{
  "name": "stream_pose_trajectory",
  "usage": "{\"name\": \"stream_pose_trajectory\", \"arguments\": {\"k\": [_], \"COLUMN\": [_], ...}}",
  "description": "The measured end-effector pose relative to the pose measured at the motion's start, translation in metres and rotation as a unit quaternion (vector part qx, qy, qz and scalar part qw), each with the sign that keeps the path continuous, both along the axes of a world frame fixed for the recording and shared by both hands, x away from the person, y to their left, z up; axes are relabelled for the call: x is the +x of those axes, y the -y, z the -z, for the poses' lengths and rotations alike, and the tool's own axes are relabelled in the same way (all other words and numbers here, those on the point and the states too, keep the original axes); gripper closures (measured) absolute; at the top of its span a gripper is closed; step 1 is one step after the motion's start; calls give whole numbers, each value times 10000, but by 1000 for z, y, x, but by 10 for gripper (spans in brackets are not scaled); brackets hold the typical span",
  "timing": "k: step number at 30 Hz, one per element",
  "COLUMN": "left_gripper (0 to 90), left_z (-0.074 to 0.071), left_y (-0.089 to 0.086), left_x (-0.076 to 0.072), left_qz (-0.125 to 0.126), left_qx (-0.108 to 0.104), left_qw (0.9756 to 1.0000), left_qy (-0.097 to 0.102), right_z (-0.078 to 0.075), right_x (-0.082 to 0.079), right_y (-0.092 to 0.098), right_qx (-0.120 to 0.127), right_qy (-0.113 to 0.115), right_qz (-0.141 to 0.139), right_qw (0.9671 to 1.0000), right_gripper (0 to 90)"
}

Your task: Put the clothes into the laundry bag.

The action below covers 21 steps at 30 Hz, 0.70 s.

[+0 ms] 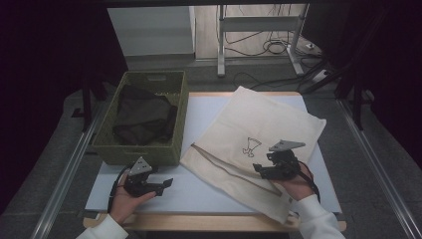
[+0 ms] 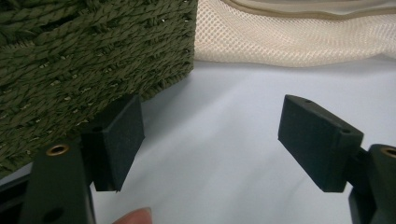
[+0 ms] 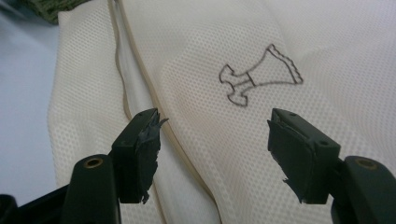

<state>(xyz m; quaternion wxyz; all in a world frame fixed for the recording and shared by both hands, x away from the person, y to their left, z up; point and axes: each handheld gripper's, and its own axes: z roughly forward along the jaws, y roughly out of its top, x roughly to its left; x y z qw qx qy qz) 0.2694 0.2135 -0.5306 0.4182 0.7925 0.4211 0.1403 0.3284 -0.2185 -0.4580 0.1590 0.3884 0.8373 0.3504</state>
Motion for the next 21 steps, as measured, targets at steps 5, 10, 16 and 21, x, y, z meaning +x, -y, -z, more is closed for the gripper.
{"name": "stream_pose_trajectory", "arguments": {"k": [5, 10, 16, 21], "left_gripper": [225, 225, 226, 226], "left_z": [0, 1, 2, 2], "left_y": [0, 0, 0, 0], "left_x": [0, 0, 1, 1], "left_qz": [2, 0, 2, 4], "left_qx": [20, 33, 72, 75], "left_qw": [10000, 10000, 10000, 10000], "left_qy": [1, -9, 5, 3], "right_z": [-3, -3, 2, 12], "right_x": [9, 16, 19, 23], "right_y": [-17, -32, -43, -48], "right_qx": [-11, -115, -169, -238], "right_qy": [-73, -106, -229, -375], "right_qz": [-137, -275, -406, -493], "right_qw": [9999, 9995, 9988, 9978], "right_gripper": [345, 350, 393, 453]}}
